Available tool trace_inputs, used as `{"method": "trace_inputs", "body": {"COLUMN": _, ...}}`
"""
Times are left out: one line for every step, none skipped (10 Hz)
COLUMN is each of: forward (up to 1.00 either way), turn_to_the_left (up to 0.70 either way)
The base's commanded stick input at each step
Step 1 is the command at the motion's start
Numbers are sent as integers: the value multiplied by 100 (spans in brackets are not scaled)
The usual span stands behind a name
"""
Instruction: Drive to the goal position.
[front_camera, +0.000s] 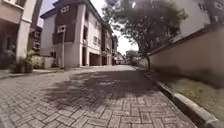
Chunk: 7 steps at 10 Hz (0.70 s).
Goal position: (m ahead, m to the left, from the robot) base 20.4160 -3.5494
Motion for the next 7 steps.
{"method": "trace_inputs", "body": {"forward": 50, "turn_to_the_left": 0}}
{"method": "trace_inputs", "body": {"forward": 50, "turn_to_the_left": 0}}
{"method": "trace_inputs", "body": {"forward": 50, "turn_to_the_left": 0}}
{"method": "trace_inputs", "body": {"forward": 50, "turn_to_the_left": 0}}
{"method": "trace_inputs", "body": {"forward": 50, "turn_to_the_left": 0}}
{"method": "trace_inputs", "body": {"forward": 50, "turn_to_the_left": 0}}
{"method": "trace_inputs", "body": {"forward": 50, "turn_to_the_left": 0}}
